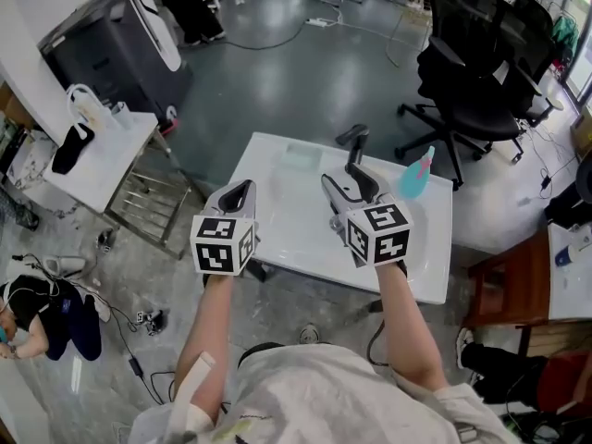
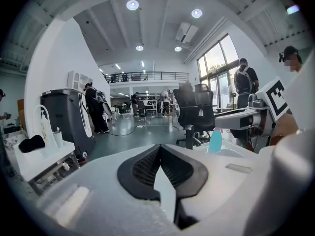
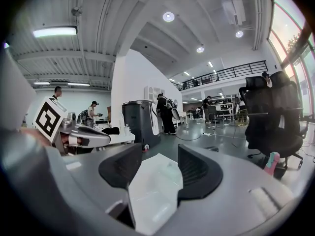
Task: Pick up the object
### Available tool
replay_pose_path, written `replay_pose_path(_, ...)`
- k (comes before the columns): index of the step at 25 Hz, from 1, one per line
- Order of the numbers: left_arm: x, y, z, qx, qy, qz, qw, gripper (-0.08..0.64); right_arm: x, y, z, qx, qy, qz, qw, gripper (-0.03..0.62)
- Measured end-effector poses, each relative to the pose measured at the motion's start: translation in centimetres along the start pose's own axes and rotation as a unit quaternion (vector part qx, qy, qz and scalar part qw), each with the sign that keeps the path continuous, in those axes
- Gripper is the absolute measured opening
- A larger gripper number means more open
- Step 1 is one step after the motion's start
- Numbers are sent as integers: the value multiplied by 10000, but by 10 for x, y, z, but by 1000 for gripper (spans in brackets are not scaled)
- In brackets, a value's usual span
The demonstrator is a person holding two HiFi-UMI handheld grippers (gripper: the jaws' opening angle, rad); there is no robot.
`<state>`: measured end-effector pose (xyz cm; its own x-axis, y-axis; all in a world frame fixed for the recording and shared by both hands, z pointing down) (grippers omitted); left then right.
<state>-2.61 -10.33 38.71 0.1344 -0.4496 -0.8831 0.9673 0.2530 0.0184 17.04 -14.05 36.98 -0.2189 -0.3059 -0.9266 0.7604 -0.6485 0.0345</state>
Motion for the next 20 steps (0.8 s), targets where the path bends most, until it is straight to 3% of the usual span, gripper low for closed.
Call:
replay_pose_path(12,14,-14,36,-29,47,8,10000,2,8,23,31,-36,-19,-32,10000,213)
replay_pose_path(20,30,-44,84,-373,89,106,9992,2,19,38,70,-349,-33,6,9994,213)
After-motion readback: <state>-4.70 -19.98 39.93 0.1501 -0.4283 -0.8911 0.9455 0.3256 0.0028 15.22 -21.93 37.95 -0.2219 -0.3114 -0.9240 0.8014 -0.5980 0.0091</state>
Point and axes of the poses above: the fingertips, and each gripper's own axes: z forward along the fingers, y to its right, x out of its top, the point moved 4 cm from there along -z, backward along the fingers, and after that the axes turned 10 degrees about -y, right-handed, at the moved point
